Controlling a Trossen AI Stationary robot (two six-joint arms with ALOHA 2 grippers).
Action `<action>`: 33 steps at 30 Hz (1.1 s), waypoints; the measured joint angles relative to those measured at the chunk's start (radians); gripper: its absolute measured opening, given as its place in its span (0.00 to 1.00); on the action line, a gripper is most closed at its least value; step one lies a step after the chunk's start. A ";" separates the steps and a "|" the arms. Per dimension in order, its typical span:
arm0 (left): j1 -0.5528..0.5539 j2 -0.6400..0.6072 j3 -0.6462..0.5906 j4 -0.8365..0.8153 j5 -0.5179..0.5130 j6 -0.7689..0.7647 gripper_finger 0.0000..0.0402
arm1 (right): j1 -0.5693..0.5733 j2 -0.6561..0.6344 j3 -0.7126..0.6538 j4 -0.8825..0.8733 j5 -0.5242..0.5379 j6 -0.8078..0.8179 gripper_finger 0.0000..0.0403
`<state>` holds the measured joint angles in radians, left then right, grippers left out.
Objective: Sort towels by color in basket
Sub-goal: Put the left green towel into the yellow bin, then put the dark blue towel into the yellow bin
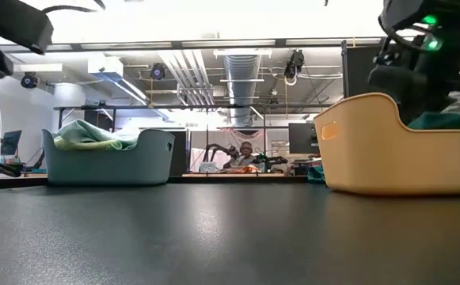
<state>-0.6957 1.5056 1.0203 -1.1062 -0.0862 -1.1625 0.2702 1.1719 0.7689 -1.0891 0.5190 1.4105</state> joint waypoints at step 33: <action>-0.402 0.066 -0.031 0.148 0.143 -0.410 0.82 | 0.076 0.133 0.397 0.009 0.022 -0.278 0.89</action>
<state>-1.0973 1.5712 0.9897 -0.9583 0.0563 -1.5721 0.3462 1.3049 1.1657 -1.0806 0.5412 1.1323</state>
